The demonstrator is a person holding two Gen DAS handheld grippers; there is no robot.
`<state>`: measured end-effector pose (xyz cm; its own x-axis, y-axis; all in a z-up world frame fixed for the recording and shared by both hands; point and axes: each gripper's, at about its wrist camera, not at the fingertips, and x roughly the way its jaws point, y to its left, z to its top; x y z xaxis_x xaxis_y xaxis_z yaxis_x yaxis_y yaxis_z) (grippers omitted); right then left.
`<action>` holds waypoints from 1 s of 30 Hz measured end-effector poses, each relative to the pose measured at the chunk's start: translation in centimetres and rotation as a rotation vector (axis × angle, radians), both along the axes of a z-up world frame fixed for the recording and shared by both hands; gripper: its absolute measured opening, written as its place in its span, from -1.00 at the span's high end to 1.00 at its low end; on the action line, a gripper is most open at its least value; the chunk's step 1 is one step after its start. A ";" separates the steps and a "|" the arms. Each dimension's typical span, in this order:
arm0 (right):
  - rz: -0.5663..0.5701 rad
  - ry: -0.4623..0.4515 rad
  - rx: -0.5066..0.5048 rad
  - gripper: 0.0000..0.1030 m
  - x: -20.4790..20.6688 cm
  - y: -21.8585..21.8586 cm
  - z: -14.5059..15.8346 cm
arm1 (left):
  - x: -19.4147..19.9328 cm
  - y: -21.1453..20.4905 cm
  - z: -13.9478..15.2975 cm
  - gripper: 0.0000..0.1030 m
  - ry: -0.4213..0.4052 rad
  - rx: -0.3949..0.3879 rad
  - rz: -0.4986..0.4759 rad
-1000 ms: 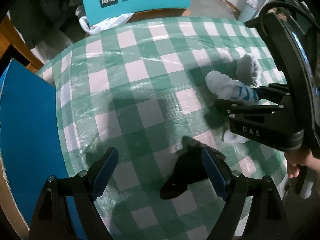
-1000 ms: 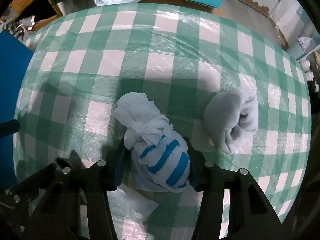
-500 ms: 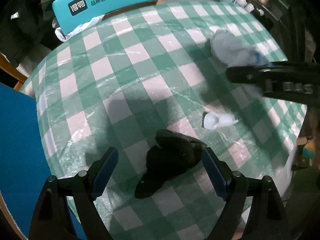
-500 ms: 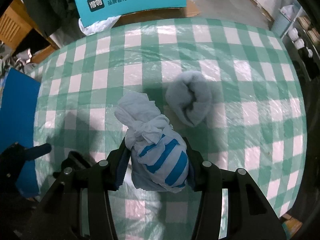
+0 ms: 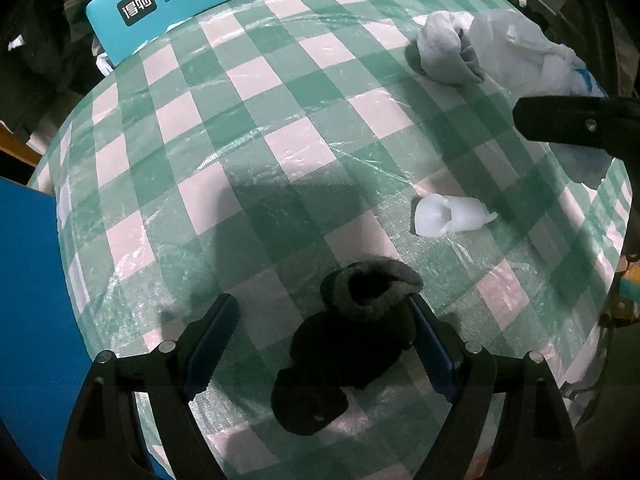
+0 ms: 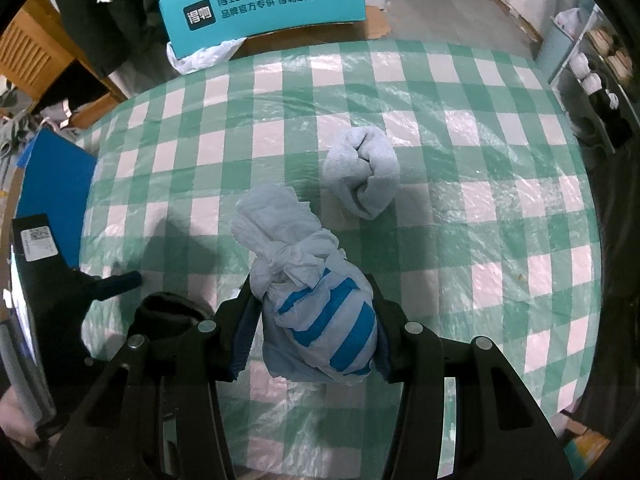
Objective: Organize soft objects
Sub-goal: 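Close the left gripper on the black sock and lift it, then carry the black sock and striped sock over the cardboard box with both grippers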
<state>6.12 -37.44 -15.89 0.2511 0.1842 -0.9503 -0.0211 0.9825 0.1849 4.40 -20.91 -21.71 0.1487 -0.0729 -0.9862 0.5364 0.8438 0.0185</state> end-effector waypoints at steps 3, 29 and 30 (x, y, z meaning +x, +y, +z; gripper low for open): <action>0.003 -0.002 0.003 0.06 -0.1 0.2 0.2 | -0.2 -0.1 0.3 -0.34 -0.012 -0.007 0.001; 0.072 -0.108 -0.022 0.06 -2.0 3.3 6.2 | -0.5 3.9 8.2 0.08 -0.162 -0.050 0.085; 0.075 -0.113 -0.022 0.06 -2.0 3.5 6.4 | -0.6 4.2 8.8 0.08 -0.170 -0.053 0.092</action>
